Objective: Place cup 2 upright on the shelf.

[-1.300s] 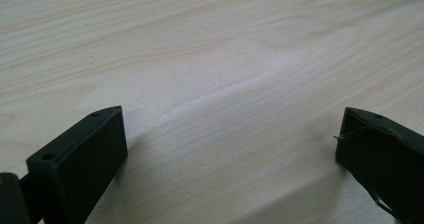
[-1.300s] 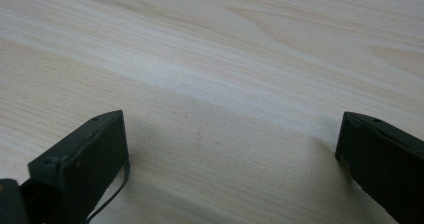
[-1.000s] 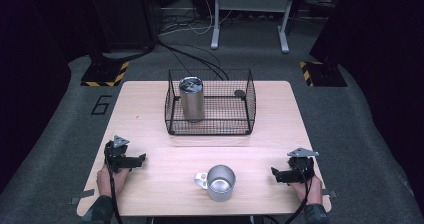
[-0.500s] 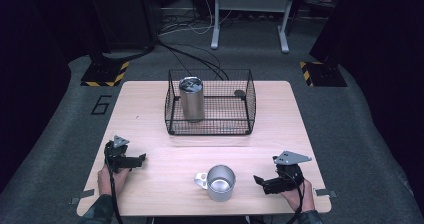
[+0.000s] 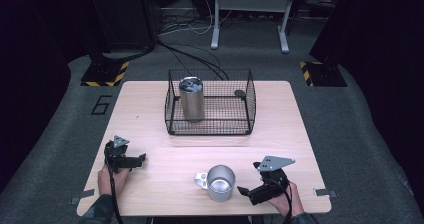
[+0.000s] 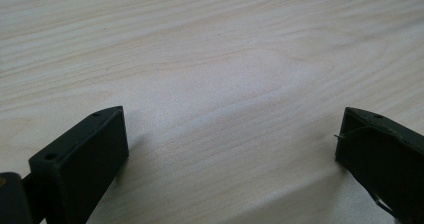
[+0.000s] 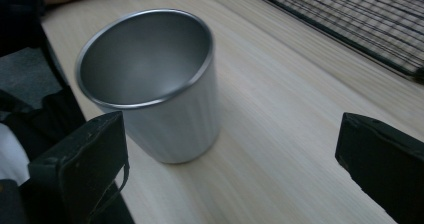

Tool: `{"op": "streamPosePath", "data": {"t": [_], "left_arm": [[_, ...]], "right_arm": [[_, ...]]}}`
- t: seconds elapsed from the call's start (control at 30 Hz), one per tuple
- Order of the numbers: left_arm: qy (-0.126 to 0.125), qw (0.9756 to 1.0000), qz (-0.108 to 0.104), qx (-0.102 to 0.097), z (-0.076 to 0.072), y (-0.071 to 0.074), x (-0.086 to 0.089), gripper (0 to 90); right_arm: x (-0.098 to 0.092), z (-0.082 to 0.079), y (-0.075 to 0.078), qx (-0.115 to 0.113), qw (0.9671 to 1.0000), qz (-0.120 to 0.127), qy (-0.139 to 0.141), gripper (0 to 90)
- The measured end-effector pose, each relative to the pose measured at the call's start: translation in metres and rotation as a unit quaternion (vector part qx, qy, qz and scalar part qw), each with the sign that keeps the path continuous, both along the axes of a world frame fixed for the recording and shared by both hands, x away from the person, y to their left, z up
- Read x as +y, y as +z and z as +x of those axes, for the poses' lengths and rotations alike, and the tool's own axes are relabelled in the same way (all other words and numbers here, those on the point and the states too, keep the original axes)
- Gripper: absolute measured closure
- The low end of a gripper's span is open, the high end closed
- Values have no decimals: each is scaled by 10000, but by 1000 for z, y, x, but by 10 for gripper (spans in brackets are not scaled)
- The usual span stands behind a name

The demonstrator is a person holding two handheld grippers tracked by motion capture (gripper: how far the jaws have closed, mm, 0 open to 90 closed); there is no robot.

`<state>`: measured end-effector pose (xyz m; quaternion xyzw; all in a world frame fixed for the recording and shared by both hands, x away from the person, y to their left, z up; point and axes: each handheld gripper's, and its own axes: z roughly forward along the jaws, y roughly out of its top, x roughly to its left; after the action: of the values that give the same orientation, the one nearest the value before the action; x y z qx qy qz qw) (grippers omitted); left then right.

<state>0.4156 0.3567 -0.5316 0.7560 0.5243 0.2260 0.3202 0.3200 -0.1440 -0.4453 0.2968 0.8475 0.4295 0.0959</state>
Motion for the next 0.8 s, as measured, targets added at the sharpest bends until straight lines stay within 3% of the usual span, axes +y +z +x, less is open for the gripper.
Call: {"op": "streamPosePath", "data": {"t": [0.1,0.13,0.27,0.47,0.7,0.8], "left_arm": [[3,10000,-8,-9,0,0,0,3],[1,10000,-6,-9,0,0,0,3],[3,10000,-10,-9,0,0,0,2],[3,10000,-10,-10,0,0,0,3],[3,10000,-9,-9,0,0,0,3],[1,10000,-8,-5,0,0,0,2]], "right_arm": [[0,0,0,0,10000,0,0,0],[31,0,-2,8,9987,-86,509,0],[46,1,-8,15,9977,-171,650,0],[61,5,-12,-75,9970,-238,735,0],[73,12,-20,-38,9963,-396,760,2],[75,12,-22,4,9963,-338,785,23]]}}
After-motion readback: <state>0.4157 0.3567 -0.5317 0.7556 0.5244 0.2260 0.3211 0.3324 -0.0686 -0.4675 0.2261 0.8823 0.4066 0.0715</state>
